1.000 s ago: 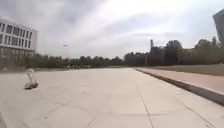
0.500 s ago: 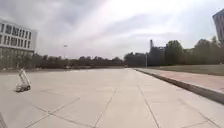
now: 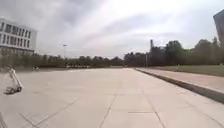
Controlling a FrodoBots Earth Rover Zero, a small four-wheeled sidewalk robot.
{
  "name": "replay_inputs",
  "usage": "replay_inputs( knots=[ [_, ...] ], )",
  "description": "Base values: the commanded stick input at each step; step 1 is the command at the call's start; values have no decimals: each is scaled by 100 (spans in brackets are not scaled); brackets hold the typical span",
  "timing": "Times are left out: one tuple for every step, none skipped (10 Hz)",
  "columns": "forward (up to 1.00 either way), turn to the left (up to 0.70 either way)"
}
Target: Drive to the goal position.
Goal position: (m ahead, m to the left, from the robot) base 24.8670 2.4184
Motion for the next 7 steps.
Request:
replay_inputs(
  knots=[
    [70,0],
    [70,0],
    [70,0],
    [70,0],
    [70,0],
    [70,0],
    [70,0]
  ],
)
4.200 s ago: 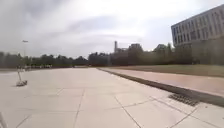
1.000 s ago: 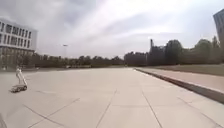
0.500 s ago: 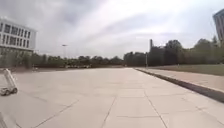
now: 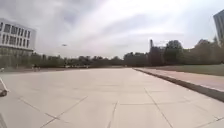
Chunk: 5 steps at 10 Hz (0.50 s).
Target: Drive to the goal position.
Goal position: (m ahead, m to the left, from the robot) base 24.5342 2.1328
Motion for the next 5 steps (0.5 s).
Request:
replay_inputs(
  knots=[
    [70,0],
    [70,0],
    [70,0],
    [70,0],
    [70,0]
  ],
)
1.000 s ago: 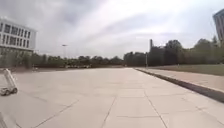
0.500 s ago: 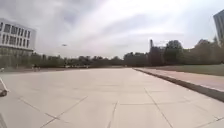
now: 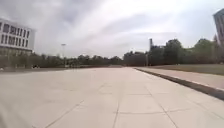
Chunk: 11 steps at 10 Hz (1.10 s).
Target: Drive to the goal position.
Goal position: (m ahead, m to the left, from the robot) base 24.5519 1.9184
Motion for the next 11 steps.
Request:
replay_inputs(
  knots=[
    [70,0],
    [70,0],
    [70,0],
    [70,0],
    [70,0],
    [70,0],
    [70,0],
    [70,0],
    [70,0],
    [70,0],
    [70,0]
  ],
)
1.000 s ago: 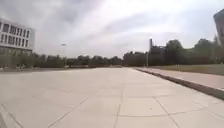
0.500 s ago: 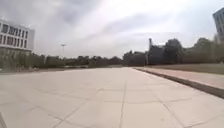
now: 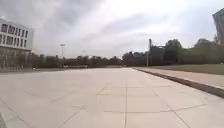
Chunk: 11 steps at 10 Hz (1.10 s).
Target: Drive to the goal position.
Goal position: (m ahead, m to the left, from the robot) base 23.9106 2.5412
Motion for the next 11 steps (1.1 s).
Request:
replay_inputs(
  knots=[
    [70,0],
    [70,0],
    [70,0],
    [70,0],
    [70,0],
    [70,0],
    [70,0],
    [70,0],
    [70,0],
    [70,0],
    [70,0]
  ],
)
